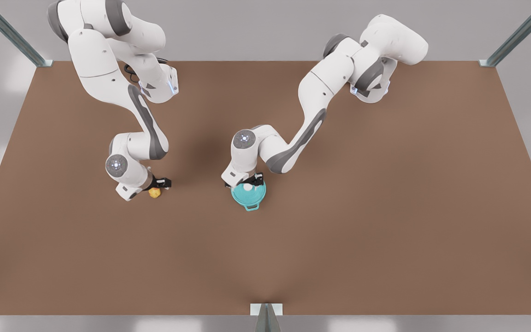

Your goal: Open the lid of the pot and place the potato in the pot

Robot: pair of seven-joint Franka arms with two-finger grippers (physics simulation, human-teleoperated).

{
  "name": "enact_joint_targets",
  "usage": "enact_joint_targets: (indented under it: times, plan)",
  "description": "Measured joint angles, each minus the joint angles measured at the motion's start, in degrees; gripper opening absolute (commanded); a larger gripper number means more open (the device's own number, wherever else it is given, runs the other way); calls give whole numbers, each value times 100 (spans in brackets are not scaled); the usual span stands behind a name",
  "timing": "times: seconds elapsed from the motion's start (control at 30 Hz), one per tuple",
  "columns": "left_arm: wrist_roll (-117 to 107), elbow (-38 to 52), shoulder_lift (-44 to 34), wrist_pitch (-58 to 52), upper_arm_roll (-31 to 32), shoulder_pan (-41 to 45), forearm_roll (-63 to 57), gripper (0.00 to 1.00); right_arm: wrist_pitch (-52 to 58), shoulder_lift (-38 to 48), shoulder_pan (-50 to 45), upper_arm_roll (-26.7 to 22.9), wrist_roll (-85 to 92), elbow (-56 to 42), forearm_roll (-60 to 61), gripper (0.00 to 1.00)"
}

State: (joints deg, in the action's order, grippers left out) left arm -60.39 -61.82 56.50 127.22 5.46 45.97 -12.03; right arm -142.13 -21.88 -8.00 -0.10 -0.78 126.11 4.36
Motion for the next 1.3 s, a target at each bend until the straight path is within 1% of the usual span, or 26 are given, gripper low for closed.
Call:
enact_joint_targets:
  times: [0.07,0.13,0.3,0.4,0.5,0.57,0.6,0.63,0.67,0.7,0.77,0.8,0.83,0.87,0.9,0.93,0.97,1.1,1.2,1.27,1.3]
  plan:
    - [-125,0,1,40,-1,0,-30,56,-63,-47,29,1,0,34,19,100]
    - [-237,0,1,66,-1,0,-46,47,-109,-86,69,1,7,57,30,100]
    - [-455,18,-90,29,-103,-91,-82,46,-259,-252,244,1,77,80,42,100]
    - [-369,45,-249,-185,-131,-880,-84,46,-351,-298,255,7,117,157,43,100]
    - [7,38,-45,-251,-143,-1937,-85,46,-416,-296,241,24,151,214,44,100]
    - [282,26,297,-109,-157,-2213,-88,46,-444,-301,232,27,171,221,43,90]
    - [409,24,369,-46,-156,-2260,-89,50,-455,-302,230,27,180,221,42,86]
    - [536,24,397,11,-154,-2279,-82,100,-463,-299,238,27,189,218,43,86]
    - [666,21,353,39,-151,-2293,-66,100,-471,-297,240,27,197,203,41,86]
    - [821,22,97,-117,-115,-2389,-28,100,-477,-296,244,27,204,187,40,86]
    - [1288,32,-859,-902,-10,-3125,351,100,-487,-295,246,27,218,153,39,86]
    - [1579,18,-1482,-1422,7,-3596,516,100,-491,-295,247,27,224,132,39,86]
    - [1861,-226,-2253,-1900,-7,-4064,700,100,-494,-294,251,27,231,113,38,87]
    - [2127,-1123,-3188,-2149,-23,-4436,870,100,-497,-297,253,27,237,88,38,87]
    - [2369,-1676,-3694,-2337,-25,-4619,994,100,-501,-300,254,27,243,61,37,87]
    - [2593,-1945,-3925,-2498,-24,-4692,1089,100,-504,-309,255,27,249,40,37,87]
    - [2801,-2060,-4005,-2631,-19,-4718,1162,100,-510,-344,255,27,254,23,36,87]
    - [3511,-2066,-3906,-2987,-20,-4748,1325,100,-558,-443,255,27,274,-20,34,86]
    - [3898,-2125,-3896,-3213,-22,-4795,1359,100,-606,-474,255,27,286,-22,36,77]
    - [4100,-2134,-3895,-3316,-14,-4778,1373,100,-626,-478,255,27,294,-16,37,76]
    - [4193,-2139,-3895,-3356,-13,-4777,1377,100,-633,-476,255,27,297,-7,38,74]
